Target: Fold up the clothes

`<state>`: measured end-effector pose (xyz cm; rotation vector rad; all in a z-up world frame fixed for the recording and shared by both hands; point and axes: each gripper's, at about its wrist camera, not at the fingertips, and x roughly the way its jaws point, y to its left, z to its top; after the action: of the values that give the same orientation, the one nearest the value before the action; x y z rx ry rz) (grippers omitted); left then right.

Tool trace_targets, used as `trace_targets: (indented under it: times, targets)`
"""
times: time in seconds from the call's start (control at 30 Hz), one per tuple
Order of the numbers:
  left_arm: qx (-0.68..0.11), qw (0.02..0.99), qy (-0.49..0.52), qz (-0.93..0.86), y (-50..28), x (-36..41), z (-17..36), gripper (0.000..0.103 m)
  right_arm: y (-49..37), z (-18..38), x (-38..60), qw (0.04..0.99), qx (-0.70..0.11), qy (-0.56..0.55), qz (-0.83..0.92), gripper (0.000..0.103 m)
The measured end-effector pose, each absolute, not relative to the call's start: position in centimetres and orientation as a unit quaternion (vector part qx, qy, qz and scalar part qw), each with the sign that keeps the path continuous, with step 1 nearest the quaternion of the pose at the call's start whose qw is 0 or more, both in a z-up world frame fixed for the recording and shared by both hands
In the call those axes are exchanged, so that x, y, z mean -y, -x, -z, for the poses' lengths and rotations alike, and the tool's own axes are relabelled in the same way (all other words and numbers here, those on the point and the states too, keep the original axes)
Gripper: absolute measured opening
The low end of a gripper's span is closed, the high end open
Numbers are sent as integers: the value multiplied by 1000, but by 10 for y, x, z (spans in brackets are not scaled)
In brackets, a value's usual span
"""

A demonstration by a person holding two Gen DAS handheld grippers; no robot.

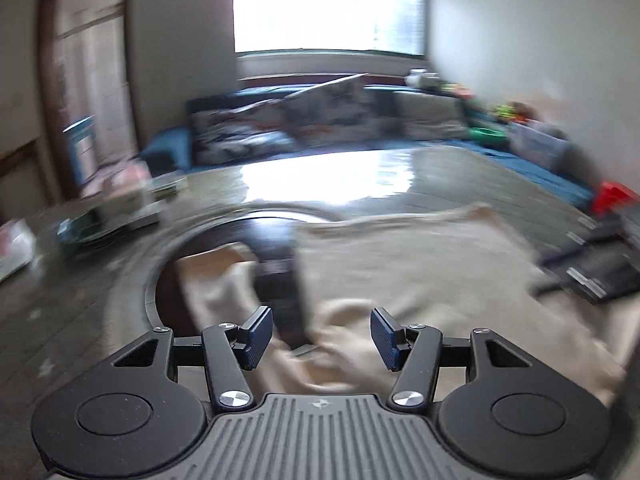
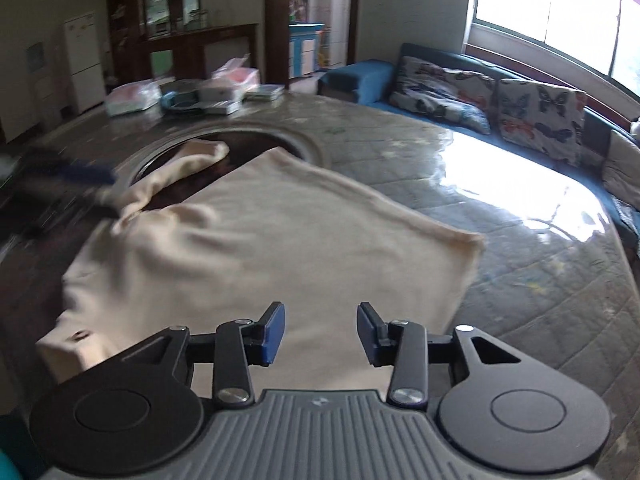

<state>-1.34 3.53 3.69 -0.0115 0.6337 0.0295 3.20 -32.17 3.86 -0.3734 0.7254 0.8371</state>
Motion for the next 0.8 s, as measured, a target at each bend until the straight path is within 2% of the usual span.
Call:
trace_targets:
  times: [0.2, 0.57, 0.8]
  targets:
    - [-334, 936, 31, -110, -27, -91, -27, 58, 2, -31, 309, 816, -337, 195, -428, 43]
    - [-359, 923, 62, -120, -89, -126, -6, 56, 9, -23, 300, 806, -341, 201, -440, 43]
    - [-356, 926, 70, -108, -103, -133, 1, 37, 7, -25, 297, 804, -342, 204, -442, 44]
